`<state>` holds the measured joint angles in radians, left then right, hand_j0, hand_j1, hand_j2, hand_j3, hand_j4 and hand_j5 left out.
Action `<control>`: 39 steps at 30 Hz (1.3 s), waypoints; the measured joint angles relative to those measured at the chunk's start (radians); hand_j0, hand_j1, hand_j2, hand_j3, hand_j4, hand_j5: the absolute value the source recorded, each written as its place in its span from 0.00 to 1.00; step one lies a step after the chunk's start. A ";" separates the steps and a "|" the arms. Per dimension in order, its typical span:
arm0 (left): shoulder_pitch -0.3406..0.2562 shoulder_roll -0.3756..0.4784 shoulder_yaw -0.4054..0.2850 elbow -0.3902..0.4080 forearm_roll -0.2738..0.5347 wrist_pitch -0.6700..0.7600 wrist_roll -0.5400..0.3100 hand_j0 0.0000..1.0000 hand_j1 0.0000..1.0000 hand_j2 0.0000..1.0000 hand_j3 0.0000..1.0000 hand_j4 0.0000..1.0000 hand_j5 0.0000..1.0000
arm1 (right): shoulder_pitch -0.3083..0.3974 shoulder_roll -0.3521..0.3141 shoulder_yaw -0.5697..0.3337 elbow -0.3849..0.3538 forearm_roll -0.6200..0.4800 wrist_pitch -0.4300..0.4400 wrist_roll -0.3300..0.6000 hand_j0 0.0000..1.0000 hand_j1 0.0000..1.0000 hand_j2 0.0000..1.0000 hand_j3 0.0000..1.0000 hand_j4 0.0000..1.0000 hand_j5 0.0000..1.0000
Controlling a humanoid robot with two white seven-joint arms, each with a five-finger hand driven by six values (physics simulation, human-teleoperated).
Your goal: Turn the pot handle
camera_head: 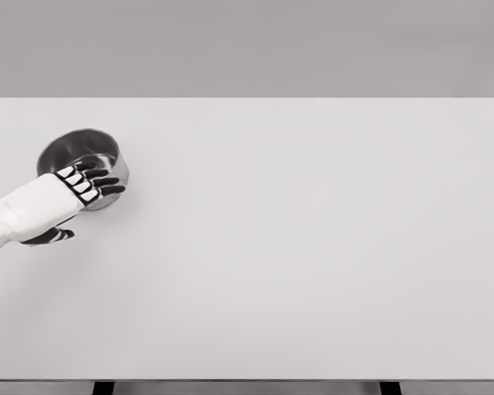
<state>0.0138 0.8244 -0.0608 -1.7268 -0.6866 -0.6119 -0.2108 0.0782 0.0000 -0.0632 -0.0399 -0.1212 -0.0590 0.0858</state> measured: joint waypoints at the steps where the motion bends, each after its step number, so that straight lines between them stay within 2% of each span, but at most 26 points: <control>1: -0.002 0.002 0.001 0.001 0.000 0.000 0.000 1.00 1.00 1.00 1.00 1.00 1.00 | 0.000 0.000 0.000 0.000 0.000 0.000 0.000 1.00 1.00 1.00 1.00 1.00 1.00; 7: -0.003 0.018 0.010 0.024 0.002 0.000 0.000 1.00 1.00 1.00 1.00 1.00 1.00 | 0.000 0.000 0.000 0.000 0.000 0.000 0.000 1.00 1.00 1.00 1.00 1.00 1.00; 17: -0.043 0.022 0.021 0.120 0.006 0.000 0.001 1.00 1.00 1.00 1.00 1.00 1.00 | 0.000 0.000 0.000 0.000 0.000 0.000 0.000 1.00 1.00 1.00 1.00 1.00 1.00; 39: -0.164 0.022 0.021 0.364 0.013 0.000 0.003 1.00 1.00 1.00 1.00 1.00 1.00 | 0.002 0.000 0.000 0.000 0.000 0.000 0.000 1.00 1.00 1.00 1.00 1.00 1.00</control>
<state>-0.1503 0.8466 -0.0394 -1.3630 -0.6735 -0.6118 -0.2081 0.0798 0.0000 -0.0634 -0.0399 -0.1211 -0.0590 0.0857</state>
